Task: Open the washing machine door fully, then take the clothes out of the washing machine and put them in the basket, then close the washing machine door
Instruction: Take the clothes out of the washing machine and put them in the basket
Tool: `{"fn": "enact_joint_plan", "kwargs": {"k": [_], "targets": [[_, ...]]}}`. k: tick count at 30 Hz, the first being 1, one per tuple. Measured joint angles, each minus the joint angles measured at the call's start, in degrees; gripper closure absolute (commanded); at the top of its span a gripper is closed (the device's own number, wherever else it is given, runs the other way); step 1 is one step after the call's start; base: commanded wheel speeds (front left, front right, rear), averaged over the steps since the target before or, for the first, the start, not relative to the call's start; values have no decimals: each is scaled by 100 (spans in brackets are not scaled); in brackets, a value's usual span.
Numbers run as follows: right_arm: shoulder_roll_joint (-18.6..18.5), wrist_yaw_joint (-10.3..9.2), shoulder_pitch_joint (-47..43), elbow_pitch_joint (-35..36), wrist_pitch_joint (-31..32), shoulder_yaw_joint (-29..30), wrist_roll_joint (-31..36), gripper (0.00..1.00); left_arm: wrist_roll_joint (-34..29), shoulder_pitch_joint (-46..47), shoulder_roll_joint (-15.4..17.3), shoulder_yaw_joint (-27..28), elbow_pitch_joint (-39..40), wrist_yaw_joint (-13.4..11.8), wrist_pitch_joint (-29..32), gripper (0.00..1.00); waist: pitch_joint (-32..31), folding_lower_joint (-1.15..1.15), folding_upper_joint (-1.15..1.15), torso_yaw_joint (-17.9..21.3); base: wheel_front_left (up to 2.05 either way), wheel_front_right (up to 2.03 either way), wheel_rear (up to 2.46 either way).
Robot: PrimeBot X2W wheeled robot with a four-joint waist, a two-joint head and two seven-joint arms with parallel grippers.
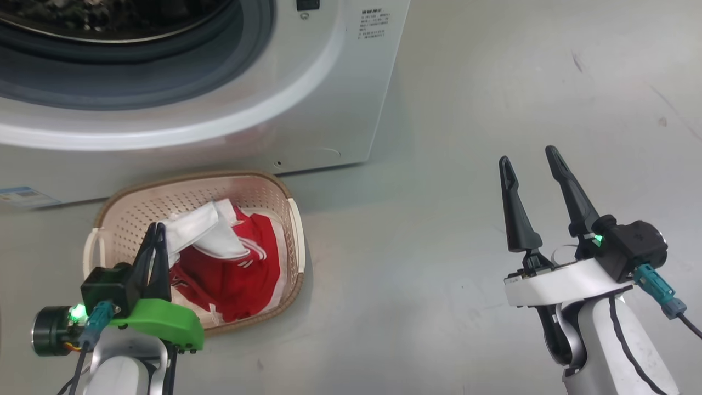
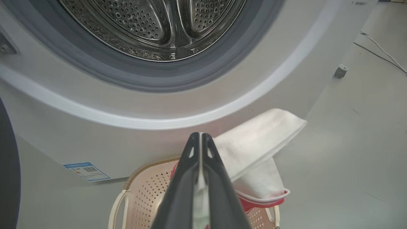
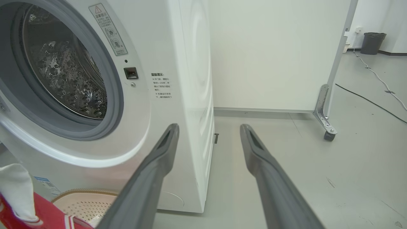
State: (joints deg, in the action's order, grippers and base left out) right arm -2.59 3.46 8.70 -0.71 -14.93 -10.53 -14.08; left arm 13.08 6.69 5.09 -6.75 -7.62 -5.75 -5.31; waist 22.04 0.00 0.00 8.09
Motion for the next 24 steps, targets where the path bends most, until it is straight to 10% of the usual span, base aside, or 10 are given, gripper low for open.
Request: {"fn": "enact_joint_plan", "kwargs": {"k": [24], "targets": [[-1, 0, 781, 275, 0, -116, -156, 0, 222, 1527, 207, 300, -2388, 105, 226, 100, 1502, 0, 0, 548, 0, 0, 0]]}}
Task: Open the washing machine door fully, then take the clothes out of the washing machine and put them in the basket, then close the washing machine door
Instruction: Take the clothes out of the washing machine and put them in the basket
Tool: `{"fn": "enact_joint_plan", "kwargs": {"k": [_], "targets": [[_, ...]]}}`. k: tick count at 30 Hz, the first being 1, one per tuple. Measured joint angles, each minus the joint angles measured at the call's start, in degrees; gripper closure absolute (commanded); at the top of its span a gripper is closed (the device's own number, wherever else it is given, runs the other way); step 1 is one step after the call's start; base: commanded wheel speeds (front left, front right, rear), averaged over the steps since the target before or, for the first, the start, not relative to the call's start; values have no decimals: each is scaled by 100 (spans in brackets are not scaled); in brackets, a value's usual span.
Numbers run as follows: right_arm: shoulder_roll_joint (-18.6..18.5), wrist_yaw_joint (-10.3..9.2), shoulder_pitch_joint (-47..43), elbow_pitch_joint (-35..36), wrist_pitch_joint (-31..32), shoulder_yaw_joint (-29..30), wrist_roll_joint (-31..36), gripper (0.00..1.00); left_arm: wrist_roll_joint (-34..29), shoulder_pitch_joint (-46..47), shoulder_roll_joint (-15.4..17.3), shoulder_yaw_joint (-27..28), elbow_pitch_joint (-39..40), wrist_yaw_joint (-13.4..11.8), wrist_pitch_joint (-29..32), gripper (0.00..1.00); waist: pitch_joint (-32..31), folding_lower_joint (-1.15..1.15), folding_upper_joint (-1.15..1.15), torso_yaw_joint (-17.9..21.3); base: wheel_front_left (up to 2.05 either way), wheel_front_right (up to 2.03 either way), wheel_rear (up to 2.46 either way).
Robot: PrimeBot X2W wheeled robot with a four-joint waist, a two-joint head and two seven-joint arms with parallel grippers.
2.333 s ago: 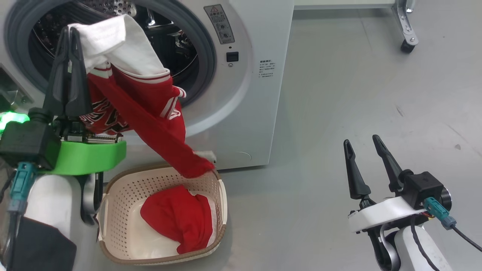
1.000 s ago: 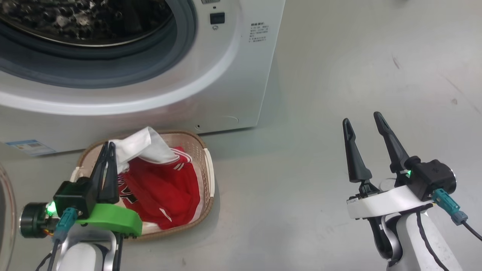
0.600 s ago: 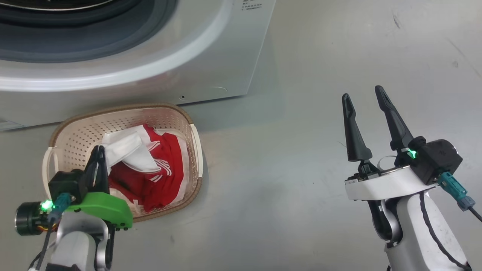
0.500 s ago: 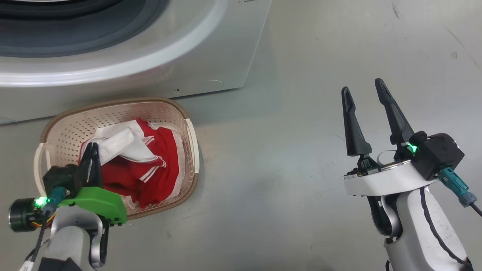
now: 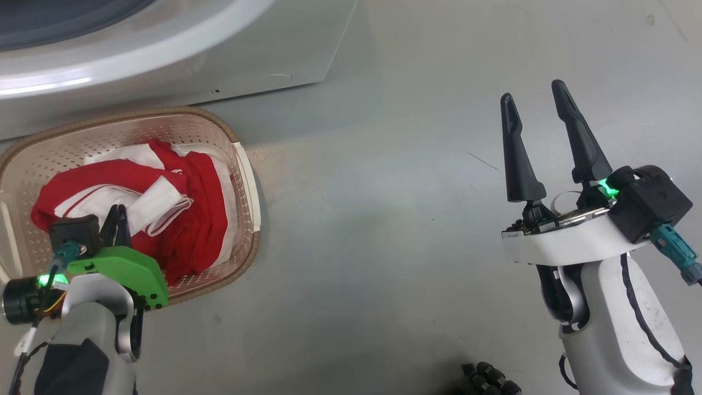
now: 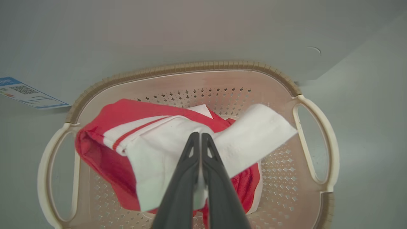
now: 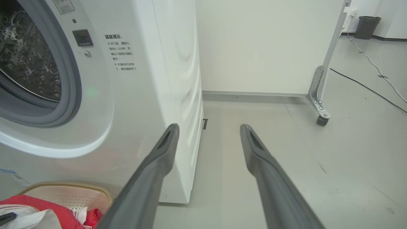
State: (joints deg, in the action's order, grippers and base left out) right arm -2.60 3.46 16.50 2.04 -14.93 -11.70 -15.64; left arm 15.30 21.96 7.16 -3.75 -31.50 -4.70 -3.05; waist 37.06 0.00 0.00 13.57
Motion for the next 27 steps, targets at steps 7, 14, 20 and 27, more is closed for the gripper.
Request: {"fn": "enact_joint_plan", "kwargs": {"k": [7, 14, 20, 27], "targets": [[0, -1, 100, -1, 0, -1, 0, 0, 198, 281, -75, 76, -627, 57, 205, 100, 225, 0, 0, 74, 0, 0, 0], [0, -2, 153, -65, 0, -9, 0, 0, 294, 564, -77, 120, -1099, 175, 246, 100, 241, 0, 0, 83, 0, 0, 0], [0, -2, 176, -170, 0, -20, -5, 0, 388, 599, -116, 187, -1555, 189, 268, 0, 107, 0, 0, 56, 0, 0, 0], [-1, -2, 175, -314, 0, -51, -56, 0, 443, 591, -200, 235, -1788, 194, -114, 0, -169, 0, 0, 18, 0, 0, 0]]}}
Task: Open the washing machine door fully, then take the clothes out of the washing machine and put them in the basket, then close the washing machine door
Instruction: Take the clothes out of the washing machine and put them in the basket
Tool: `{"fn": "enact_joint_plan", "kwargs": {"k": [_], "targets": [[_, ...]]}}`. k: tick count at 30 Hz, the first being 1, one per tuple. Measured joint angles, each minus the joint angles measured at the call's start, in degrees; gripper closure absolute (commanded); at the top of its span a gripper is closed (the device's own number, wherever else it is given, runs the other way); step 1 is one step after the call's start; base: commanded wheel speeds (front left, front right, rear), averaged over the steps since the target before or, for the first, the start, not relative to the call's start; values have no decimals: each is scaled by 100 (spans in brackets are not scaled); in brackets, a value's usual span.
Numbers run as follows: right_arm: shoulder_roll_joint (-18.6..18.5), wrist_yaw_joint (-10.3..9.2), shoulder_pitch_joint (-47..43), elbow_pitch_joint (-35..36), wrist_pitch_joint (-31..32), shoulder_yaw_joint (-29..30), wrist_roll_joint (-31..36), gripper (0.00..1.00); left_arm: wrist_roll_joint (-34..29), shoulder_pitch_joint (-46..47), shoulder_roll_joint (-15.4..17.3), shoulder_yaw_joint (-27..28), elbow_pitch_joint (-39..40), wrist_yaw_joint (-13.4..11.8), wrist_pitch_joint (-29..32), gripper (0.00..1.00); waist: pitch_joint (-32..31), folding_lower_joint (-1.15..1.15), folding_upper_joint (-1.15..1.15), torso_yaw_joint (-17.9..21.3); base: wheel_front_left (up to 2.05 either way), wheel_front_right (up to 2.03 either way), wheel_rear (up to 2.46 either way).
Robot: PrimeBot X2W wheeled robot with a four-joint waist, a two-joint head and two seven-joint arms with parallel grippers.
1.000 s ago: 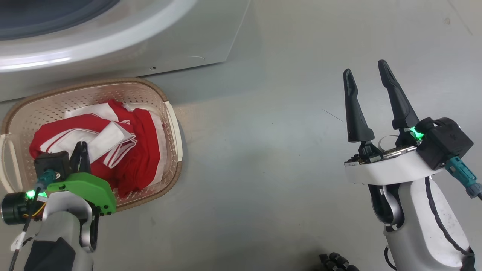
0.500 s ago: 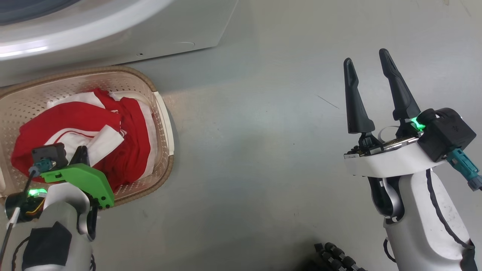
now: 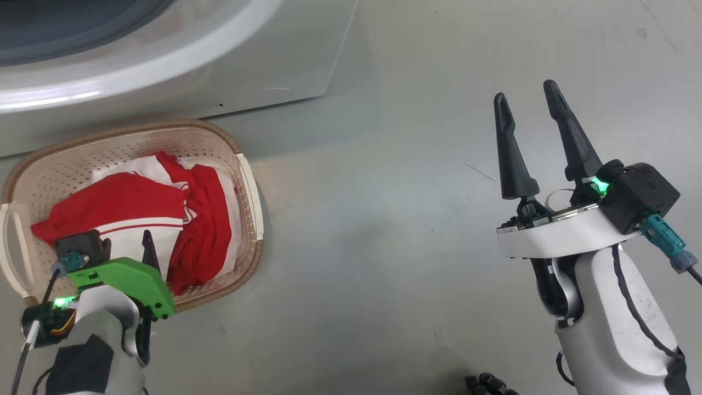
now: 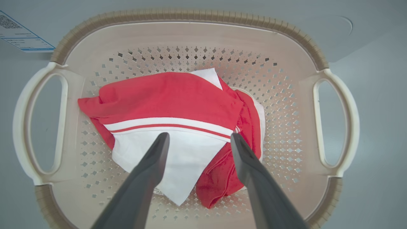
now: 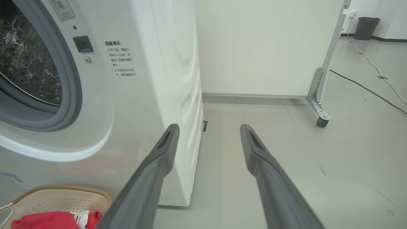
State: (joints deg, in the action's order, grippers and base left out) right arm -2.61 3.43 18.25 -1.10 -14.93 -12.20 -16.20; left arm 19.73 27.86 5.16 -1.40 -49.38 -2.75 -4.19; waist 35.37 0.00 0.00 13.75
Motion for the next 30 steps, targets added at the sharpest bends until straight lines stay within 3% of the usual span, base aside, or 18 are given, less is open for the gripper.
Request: {"fn": "enact_joint_plan", "kwargs": {"k": [15, 30], "targets": [[-1, 2, -372, -508, 0, 198, 123, 0, -136, -113, -222, -364, 90, 248, -889, 0, -956, 0, 0, -306, 0, 0, 0], [-1, 54, -977, -864, 0, 426, 190, 0, -327, -740, -268, -658, 1056, 407, -1007, 0, -2037, 0, 0, -801, 0, 0, 0]]}}
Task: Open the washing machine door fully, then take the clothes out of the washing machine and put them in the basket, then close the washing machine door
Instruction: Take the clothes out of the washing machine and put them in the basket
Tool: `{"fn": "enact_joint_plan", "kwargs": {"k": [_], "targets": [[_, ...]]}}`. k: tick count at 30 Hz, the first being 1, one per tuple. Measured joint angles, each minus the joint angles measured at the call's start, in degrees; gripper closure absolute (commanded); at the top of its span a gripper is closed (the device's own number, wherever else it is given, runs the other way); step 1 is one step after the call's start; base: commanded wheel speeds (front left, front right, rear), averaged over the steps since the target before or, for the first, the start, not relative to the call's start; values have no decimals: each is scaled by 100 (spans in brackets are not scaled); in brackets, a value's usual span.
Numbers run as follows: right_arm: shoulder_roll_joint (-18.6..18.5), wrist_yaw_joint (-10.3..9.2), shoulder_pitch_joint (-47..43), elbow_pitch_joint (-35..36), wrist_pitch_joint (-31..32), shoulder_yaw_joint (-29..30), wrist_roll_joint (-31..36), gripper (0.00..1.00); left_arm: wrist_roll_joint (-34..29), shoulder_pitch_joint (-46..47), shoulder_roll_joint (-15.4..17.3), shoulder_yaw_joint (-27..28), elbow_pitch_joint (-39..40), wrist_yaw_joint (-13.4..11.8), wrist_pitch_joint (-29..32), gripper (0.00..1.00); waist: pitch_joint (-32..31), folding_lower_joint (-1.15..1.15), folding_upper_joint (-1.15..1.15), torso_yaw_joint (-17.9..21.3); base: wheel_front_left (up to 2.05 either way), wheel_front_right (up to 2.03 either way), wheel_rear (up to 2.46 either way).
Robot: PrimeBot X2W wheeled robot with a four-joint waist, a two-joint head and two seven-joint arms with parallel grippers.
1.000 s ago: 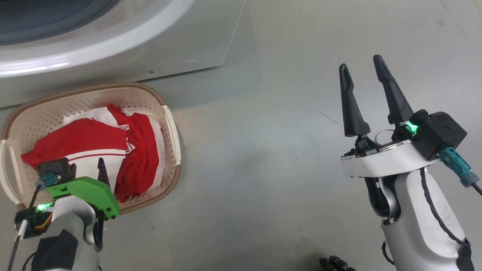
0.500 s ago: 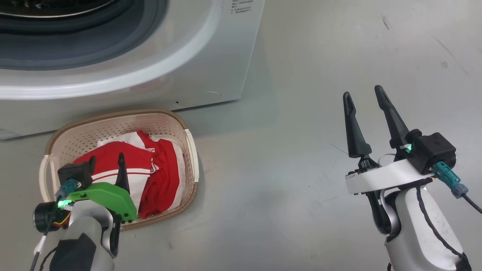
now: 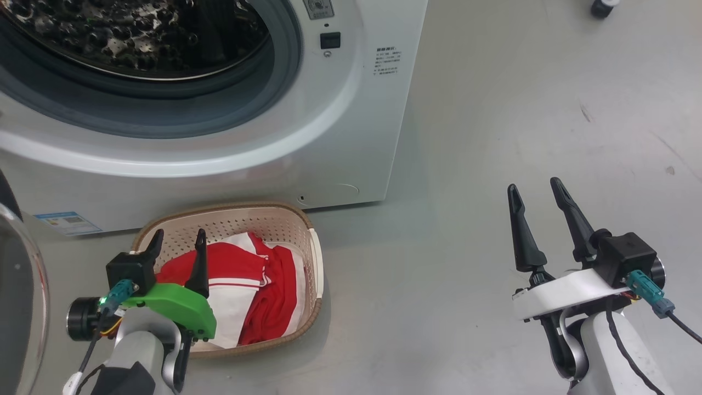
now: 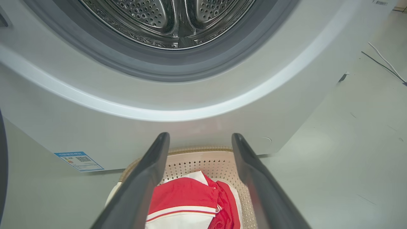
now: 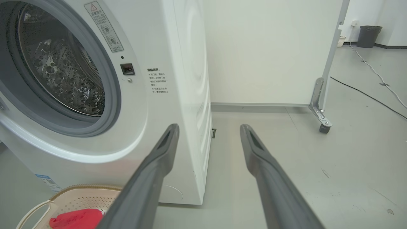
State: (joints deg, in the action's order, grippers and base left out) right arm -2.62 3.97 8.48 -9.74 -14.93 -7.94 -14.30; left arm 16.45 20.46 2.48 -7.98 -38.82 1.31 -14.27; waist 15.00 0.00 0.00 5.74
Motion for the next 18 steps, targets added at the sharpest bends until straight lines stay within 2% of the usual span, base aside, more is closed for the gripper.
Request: {"fn": "enact_joint_plan", "kwargs": {"k": [6, 18], "targets": [[0, 0, -175, -5, 0, 68, 10, 0, -59, -146, -4, -44, 634, -14, -1, 0, -371, 0, 0, -166, 0, 0, 0], [-1, 1, -445, -66, 0, 79, 98, 0, -248, -778, -2, -69, 1510, -250, -2, 0, -948, 0, 0, -304, 0, 0, 0]]}}
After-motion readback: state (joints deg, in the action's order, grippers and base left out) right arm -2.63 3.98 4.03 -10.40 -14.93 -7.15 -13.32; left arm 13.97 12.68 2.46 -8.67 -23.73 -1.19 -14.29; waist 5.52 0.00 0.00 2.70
